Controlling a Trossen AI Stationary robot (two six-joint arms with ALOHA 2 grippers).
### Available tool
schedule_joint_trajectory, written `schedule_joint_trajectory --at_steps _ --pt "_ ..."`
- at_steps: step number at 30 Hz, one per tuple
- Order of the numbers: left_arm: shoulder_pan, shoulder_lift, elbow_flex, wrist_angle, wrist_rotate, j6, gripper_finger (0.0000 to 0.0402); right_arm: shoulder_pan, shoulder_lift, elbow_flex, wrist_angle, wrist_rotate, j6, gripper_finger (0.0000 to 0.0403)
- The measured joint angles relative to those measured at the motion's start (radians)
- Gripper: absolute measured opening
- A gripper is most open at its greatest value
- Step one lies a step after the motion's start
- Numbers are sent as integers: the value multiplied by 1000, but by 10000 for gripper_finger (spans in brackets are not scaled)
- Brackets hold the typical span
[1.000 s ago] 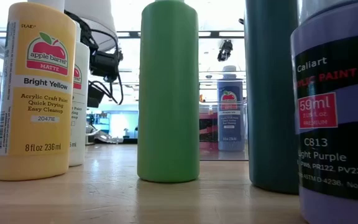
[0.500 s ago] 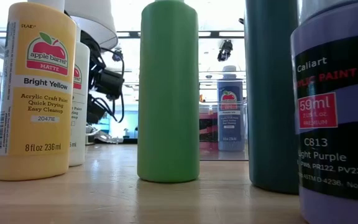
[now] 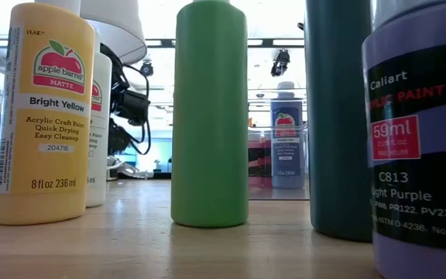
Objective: Pick & Place Paint Supplies
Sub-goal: Put the gold paint brush into the yellow cup
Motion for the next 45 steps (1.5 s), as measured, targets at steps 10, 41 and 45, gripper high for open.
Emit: schedule_joint_trajectory --at_steps 10,41,45 --pt "39 1 0 16 38 19 140 0 0 0 0 0 0 8" --pt "40 3 -64 82 10 -1 7 0 0 0 0 0 0 8" --pt "40 3 -64 83 11 -1 4 0 0 0 0 0 0 8"
